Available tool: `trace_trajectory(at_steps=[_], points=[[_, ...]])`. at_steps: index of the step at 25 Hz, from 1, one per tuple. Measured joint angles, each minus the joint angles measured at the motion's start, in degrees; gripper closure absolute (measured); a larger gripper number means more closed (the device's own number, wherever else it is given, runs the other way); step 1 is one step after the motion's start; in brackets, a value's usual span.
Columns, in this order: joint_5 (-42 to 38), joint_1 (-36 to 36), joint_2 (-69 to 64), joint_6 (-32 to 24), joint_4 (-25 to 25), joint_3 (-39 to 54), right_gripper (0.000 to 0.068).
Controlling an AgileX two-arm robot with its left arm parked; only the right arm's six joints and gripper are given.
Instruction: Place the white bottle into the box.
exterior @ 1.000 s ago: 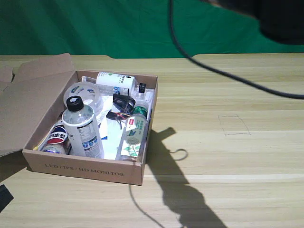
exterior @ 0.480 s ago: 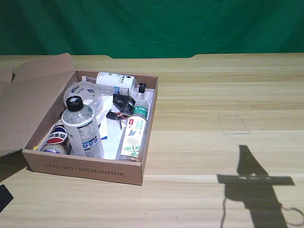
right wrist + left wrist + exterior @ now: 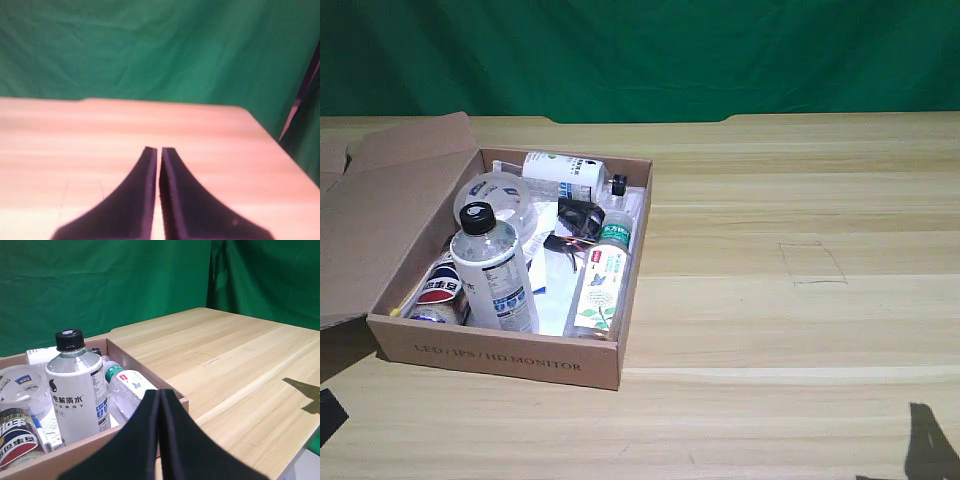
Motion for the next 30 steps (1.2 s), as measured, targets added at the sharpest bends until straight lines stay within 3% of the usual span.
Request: trace_trajectory(at_steps=[9, 20, 30], points=[[-2.39, 0.0, -3.37, 0.9, 4.85, 5.59, 0.068], [-12.61, -0.3, -3.37, 1.07, 1.68, 5.86, 0.068], [-13.52, -0.3, -3.37, 1.13, -0.47, 5.86, 0.068]])
